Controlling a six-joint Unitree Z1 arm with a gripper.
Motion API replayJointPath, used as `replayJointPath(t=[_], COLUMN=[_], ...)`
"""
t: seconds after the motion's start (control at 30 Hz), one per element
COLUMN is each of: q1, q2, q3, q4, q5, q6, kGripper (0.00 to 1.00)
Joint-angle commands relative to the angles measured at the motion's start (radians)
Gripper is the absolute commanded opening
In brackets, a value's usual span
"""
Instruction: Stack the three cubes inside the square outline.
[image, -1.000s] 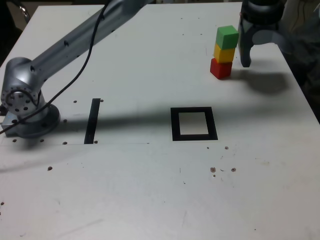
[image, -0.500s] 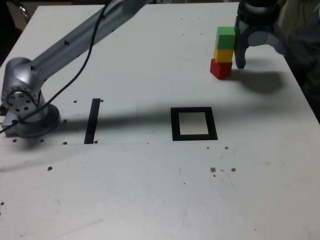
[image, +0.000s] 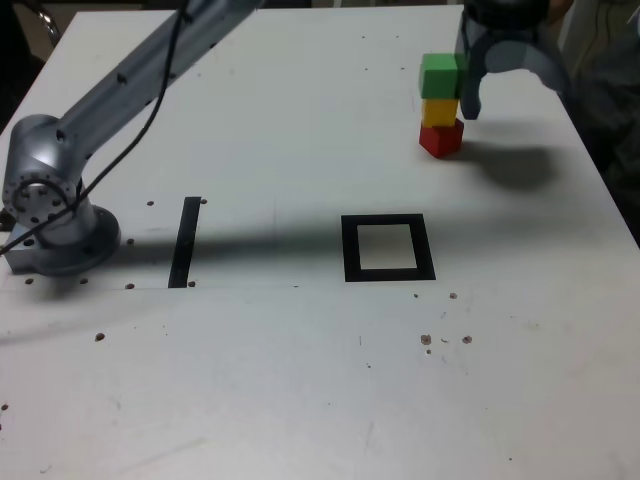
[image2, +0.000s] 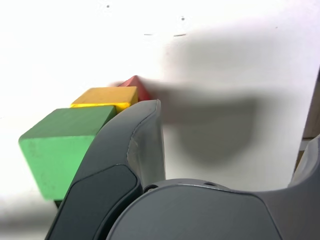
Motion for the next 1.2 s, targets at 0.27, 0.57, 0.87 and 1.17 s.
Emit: replayJointPath(t=[0.27,0.57,0.87,1.17], q1=[0.0,0.0,0.0,0.022], q2=[-0.044,-0.072,-0.113,-0.114], q3=[0.072,0.119,0.173,0.244], q4=[0.013,0.012,0.012,0.011], q5=[0.005,0.012,0.026,0.034], q6=[-0.01,-0.017,-0.023,-0.034], kGripper=[1.0,1.0,1.0,1.0])
